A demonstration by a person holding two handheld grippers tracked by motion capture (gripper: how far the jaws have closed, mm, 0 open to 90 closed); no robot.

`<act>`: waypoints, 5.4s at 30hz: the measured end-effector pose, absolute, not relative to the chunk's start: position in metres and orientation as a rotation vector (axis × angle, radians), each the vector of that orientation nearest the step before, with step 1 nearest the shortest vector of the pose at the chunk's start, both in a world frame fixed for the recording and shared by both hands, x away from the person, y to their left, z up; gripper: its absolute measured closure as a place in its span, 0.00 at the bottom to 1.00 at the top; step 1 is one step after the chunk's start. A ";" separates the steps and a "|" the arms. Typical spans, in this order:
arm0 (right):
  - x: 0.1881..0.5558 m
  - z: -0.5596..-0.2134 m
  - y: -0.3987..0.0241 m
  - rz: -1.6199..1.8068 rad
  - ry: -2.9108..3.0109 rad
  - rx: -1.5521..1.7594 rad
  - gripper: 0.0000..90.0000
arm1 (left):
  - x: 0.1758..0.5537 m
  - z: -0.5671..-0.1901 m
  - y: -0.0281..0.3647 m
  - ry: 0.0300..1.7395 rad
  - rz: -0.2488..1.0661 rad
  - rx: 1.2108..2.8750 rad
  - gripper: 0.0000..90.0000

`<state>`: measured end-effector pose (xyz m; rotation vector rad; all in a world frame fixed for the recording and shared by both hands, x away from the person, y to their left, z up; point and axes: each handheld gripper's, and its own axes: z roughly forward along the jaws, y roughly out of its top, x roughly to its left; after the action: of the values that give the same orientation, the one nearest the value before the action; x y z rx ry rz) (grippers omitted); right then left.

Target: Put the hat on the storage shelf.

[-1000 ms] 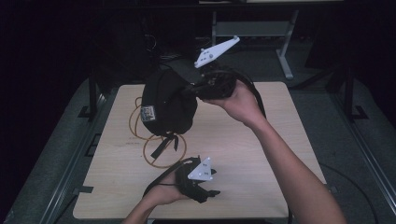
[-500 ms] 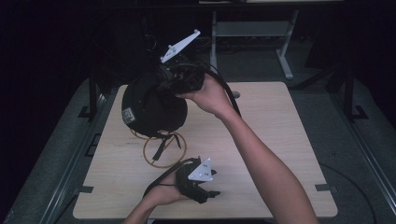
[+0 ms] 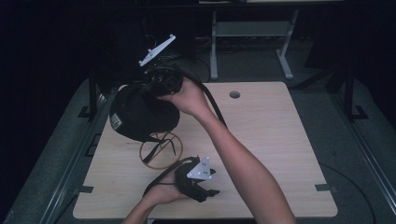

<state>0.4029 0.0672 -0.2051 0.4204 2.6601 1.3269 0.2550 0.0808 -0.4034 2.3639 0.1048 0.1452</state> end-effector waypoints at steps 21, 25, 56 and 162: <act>0.400 -0.217 0.047 1.398 2.610 0.463 0.47 | 0.256 -0.405 0.086 0.171 0.142 2.308 0.39; 0.402 -0.218 0.039 1.416 2.617 0.486 0.44 | 0.258 -0.406 0.087 0.184 0.143 2.300 0.38; 0.408 -0.227 -0.030 1.464 2.590 0.627 0.28 | 0.262 -0.409 0.089 0.255 0.143 2.284 0.30; 0.350 -0.355 -0.232 1.374 2.505 1.064 0.18 | 0.270 -0.420 0.092 0.369 0.161 2.274 0.23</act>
<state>0.3498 -0.2325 -0.3554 1.0645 2.5047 1.3740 0.2698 0.0915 -0.4199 2.2743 0.3688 0.1614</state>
